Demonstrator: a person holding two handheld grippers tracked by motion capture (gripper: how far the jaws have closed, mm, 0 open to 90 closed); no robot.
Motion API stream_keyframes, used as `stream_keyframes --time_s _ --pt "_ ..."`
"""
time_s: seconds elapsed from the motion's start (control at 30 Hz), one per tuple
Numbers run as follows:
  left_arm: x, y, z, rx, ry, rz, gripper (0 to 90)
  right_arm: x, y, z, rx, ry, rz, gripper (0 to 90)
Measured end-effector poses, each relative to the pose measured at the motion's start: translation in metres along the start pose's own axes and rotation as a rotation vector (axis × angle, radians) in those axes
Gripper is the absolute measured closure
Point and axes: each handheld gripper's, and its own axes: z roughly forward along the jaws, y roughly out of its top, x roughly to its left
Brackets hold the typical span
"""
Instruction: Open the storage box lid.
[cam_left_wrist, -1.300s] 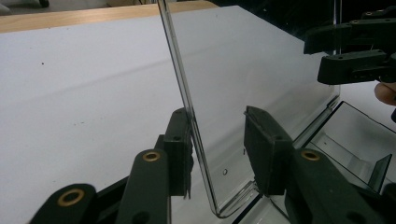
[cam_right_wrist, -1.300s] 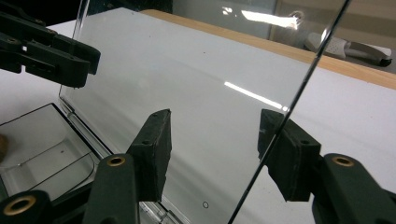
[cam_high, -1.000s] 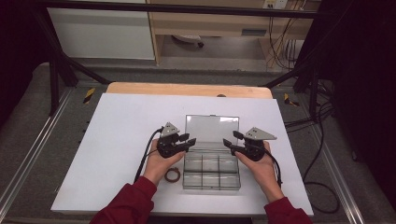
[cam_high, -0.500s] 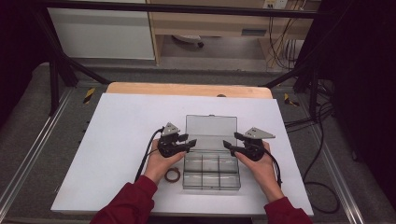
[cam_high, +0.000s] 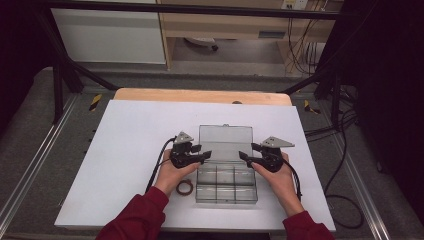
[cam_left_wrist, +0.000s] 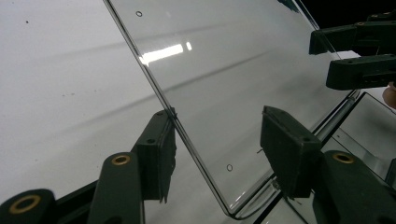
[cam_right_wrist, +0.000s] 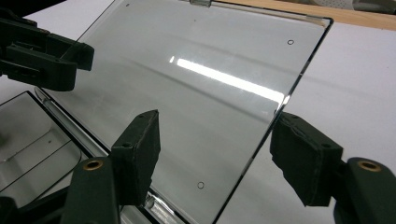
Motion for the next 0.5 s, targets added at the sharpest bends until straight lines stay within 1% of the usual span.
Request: stream_keyframes --time_s 0.33,0.5 --pt "-0.0011 -0.0006 0.0030 0.022 -0.010 -0.016 41.0 0.0012 -0.0002 0.0020 0.015 0.000 0.025 30.9" --pt "-0.0019 -0.0004 0.0038 0.029 -0.011 -0.020 40.0 0.0014 -0.0002 0.0022 0.019 -0.001 0.023 30.1"
